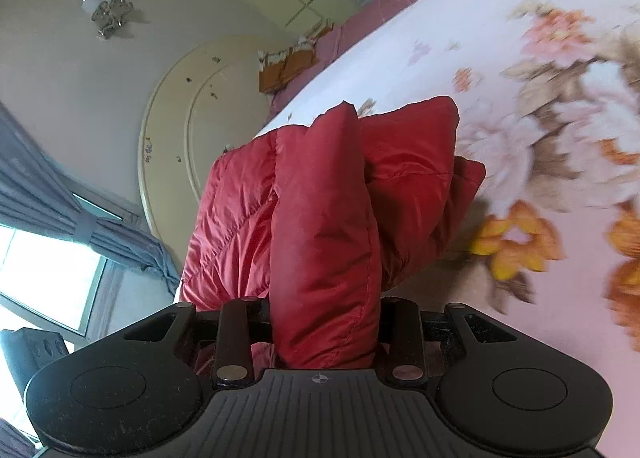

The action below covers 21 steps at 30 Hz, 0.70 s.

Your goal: Fold large clothes

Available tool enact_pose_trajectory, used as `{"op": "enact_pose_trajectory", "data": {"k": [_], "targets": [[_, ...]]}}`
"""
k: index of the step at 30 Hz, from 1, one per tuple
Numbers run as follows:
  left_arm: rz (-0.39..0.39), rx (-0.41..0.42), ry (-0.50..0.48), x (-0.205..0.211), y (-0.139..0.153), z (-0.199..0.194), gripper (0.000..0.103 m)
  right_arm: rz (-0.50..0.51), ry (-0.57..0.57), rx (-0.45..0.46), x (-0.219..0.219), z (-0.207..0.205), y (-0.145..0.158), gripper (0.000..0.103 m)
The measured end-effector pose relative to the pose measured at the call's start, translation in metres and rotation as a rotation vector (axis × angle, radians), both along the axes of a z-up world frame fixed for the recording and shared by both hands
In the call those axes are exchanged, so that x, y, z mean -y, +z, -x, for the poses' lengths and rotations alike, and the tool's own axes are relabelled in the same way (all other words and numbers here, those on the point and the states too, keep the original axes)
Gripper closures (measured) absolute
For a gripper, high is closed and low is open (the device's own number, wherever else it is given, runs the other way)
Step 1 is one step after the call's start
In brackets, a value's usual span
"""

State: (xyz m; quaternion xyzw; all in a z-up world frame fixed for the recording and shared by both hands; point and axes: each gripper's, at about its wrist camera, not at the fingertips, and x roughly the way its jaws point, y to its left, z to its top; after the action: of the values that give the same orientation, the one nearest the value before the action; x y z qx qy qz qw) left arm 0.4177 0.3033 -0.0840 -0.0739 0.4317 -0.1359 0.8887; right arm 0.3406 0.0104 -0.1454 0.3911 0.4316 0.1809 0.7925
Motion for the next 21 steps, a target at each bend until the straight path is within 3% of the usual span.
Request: {"op": "enact_pose_trajectory", "data": {"k": [5,9,12,21], "targets": [[-0.044,0.011,-0.014,-0.008,-0.020,-0.021,0.047,0.033,-0.006,-0.017,-0.009,-0.018,-0.022,0.067],[-0.084,0.017,-0.042,-0.004,-0.034,-0.023,0.035,0.070,-0.023,-0.045,-0.006,-0.020,-0.036,0.055],[-0.094,0.026,-0.063,-0.008,-0.037,-0.021,0.033,0.066,-0.035,-0.062,0.002,-0.017,-0.041,0.051],[-0.093,0.039,-0.036,-0.018,-0.042,-0.022,0.028,0.087,-0.140,-0.040,0.030,0.003,-0.016,0.048]]}}
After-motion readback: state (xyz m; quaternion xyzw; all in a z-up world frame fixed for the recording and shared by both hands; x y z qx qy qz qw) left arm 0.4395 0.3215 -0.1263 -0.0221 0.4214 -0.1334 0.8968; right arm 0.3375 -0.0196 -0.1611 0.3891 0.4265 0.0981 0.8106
